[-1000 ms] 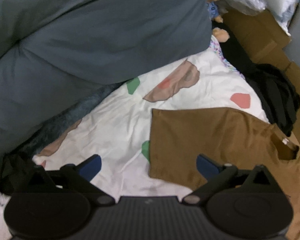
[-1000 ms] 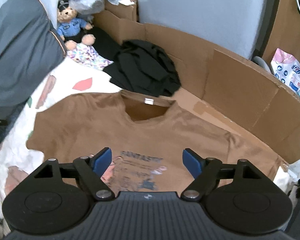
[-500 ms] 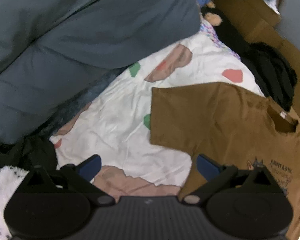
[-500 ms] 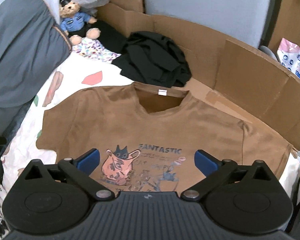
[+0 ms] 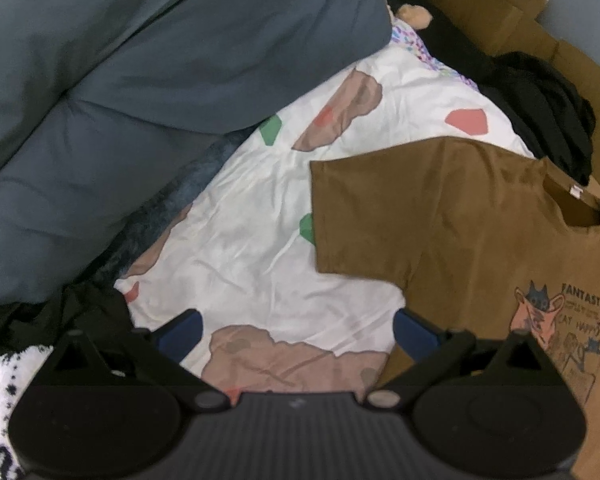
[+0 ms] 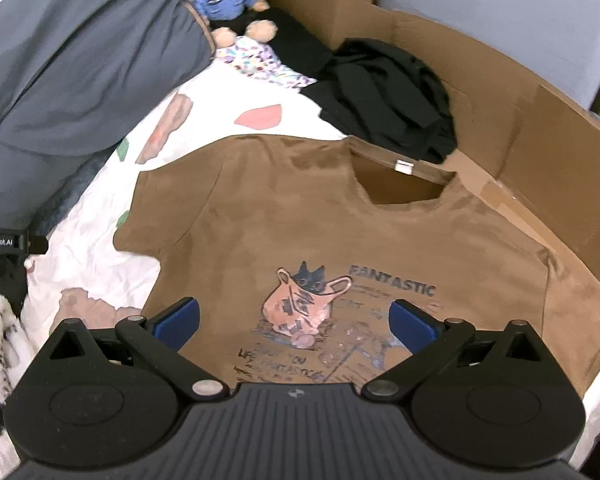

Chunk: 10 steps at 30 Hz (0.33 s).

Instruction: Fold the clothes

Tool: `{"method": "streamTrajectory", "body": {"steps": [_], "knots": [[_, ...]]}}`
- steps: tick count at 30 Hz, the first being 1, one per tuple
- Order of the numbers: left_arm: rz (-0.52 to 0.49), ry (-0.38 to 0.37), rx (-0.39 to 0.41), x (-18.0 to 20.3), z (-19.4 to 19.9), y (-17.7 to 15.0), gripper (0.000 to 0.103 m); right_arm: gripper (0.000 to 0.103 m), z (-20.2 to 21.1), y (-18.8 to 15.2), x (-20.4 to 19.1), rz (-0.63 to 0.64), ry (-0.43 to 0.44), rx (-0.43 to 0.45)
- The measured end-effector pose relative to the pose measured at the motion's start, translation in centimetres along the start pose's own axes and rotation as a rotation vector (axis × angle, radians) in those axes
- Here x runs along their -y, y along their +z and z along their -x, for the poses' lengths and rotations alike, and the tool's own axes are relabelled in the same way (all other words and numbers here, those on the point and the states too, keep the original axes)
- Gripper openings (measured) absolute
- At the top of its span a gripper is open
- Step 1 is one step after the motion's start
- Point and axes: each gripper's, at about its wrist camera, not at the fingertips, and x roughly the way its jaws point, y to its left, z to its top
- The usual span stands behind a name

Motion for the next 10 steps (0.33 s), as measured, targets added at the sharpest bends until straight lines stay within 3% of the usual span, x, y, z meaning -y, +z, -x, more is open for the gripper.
{"method": "streamTrajectory", "body": {"steps": [10], "knots": [[-0.028,-0.017,-0.016,-0.6,-1.5,-0.2,0.103,0.103,-2.6,-0.4,-1.6,0.015,0.018,-0.023]]}}
